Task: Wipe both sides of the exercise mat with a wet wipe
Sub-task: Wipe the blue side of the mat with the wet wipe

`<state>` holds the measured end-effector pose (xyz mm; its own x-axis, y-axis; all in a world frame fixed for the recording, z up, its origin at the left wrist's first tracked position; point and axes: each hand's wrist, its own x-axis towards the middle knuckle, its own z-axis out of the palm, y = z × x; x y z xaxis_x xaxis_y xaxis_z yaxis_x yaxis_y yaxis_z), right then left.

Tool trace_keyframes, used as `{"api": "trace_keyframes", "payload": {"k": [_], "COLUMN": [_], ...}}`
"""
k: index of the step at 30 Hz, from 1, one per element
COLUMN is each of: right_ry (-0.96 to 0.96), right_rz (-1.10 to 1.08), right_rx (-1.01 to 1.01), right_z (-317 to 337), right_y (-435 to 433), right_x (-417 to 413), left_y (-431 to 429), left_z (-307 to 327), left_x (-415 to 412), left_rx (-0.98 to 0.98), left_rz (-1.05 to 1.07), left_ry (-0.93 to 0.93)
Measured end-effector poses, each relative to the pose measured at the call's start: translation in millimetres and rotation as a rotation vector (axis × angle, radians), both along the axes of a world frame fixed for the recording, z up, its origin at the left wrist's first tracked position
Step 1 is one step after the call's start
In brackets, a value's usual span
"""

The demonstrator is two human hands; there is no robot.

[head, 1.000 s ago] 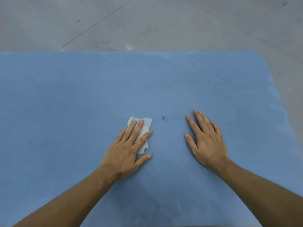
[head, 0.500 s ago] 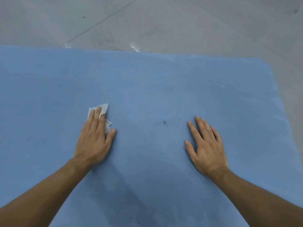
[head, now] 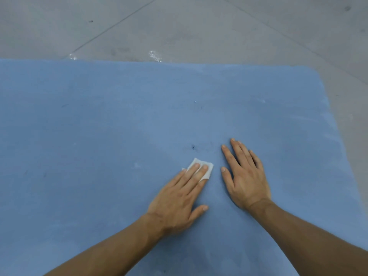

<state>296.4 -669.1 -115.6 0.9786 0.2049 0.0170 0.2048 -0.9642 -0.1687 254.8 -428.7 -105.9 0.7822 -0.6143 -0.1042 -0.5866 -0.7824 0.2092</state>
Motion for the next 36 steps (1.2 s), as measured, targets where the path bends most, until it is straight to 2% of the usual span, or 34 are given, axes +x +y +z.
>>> {"api": "trace_keyframes", "payload": {"k": [3,7,12,15,17,23,30,33,36], "right_ry": [0.004,0.015,0.017,0.017,0.014,0.017,0.002,0.016,0.03], "right_rz": [-0.004,-0.01,-0.009,-0.011,-0.01,-0.009,0.001,-0.001,0.0], "right_rx": [0.006,0.01,0.02,0.024,0.033,0.026,0.03,0.027,0.025], "right_z": [0.9,0.6,1.6,2.1,2.1,1.7,0.1,1.1,3.5], "right_y": [0.2,0.1,-0.2,0.3,0.3,0.0,-1.5,-0.9,0.1], "right_x": [0.1,-0.4,-0.6,-0.6,0.2,0.5,1.7,1.7,1.2], "left_y": [18.5,78.4,148.6,146.8,126.5,21.6,-16.9,-5.5,18.6], "left_z": [0.0,1.3,1.4,0.9,-0.1,-5.3,-3.7,-1.6,3.2], "left_x": [8.4,32.3,54.7,56.5,56.0,21.9,-60.9,-71.9,-56.5], "left_rx": [-0.029,-0.115,0.016,-0.012,-0.064,-0.147,0.0,0.031,0.015], "left_rz": [-0.012,0.237,0.526,0.64,0.591,0.228,-0.157,-0.181,-0.06], "left_ry": [0.016,0.096,0.07,0.064,0.029,0.011,-0.017,-0.043,-0.013]}}
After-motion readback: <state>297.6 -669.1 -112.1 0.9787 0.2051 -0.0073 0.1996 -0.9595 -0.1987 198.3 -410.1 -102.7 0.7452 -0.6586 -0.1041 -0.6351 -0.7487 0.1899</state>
